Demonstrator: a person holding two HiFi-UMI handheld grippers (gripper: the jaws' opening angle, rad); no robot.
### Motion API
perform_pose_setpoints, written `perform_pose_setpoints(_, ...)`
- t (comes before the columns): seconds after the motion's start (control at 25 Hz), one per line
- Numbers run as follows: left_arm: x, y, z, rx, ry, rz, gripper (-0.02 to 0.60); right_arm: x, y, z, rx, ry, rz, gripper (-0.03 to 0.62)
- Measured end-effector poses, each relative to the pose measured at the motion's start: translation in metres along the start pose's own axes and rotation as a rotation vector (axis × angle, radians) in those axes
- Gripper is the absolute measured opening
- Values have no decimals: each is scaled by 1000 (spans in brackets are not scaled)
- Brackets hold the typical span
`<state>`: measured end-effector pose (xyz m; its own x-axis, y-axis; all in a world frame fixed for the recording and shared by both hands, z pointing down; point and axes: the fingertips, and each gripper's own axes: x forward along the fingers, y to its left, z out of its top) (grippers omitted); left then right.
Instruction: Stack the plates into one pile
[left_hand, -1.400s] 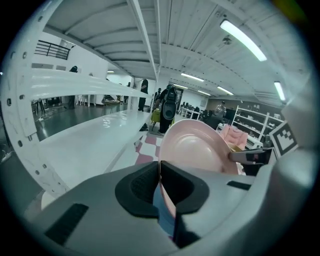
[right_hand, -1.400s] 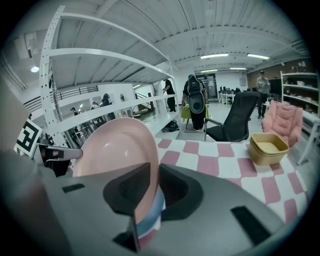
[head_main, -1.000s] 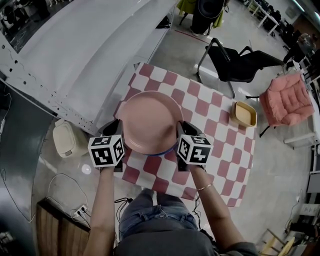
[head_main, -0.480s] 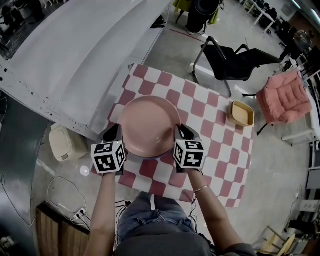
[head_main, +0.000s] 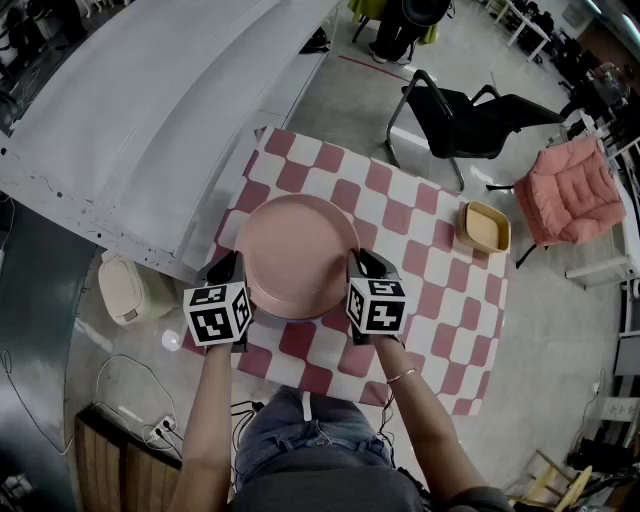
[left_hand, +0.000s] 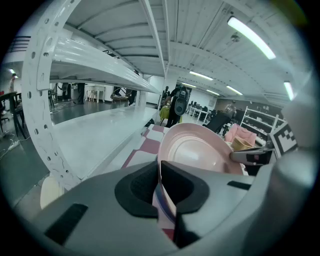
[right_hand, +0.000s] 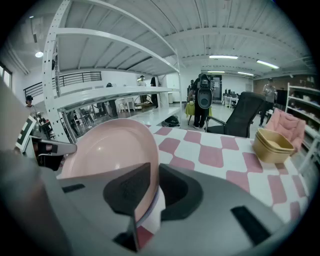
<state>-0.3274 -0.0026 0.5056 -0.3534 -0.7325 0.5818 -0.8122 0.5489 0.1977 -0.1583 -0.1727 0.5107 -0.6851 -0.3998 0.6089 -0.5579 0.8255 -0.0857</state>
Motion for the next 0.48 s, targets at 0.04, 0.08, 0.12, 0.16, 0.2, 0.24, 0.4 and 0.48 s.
perform_pose_setpoints(0.04, 1, 0, -1, 2, 5, 2, 31, 1, 0, -1, -4, 4, -1, 64)
perform_pose_setpoints(0.08, 2, 1, -2, 3, 10, 5, 31, 2, 0, -2, -11, 8, -2, 64)
perform_pose_setpoints(0.12, 3, 1, -3, 4, 14, 8, 32, 3, 0, -3, -19, 12, -5, 64)
perform_pose_setpoints(0.16, 4, 1, -4, 4, 17, 10, 32, 4, -1, -4, -29, 16, -8, 64)
perform_pose_setpoints(0.2, 4, 2, -4, 4, 19, 12, 32, 5, -1, -5, -38, 20, -11, 64)
perform_pose_setpoints(0.24, 5, 2, -5, 3, 20, 14, 32, 6, -1, -6, -47, 24, -13, 64)
perform_pose_setpoints(0.4, 8, 3, -9, -8, 30, 20, 35, 11, -2, -11, -58, 39, -16, 64)
perform_pose_setpoints(0.48, 9, 4, -12, -15, 38, 22, 37, 13, -2, -14, -60, 50, -15, 64)
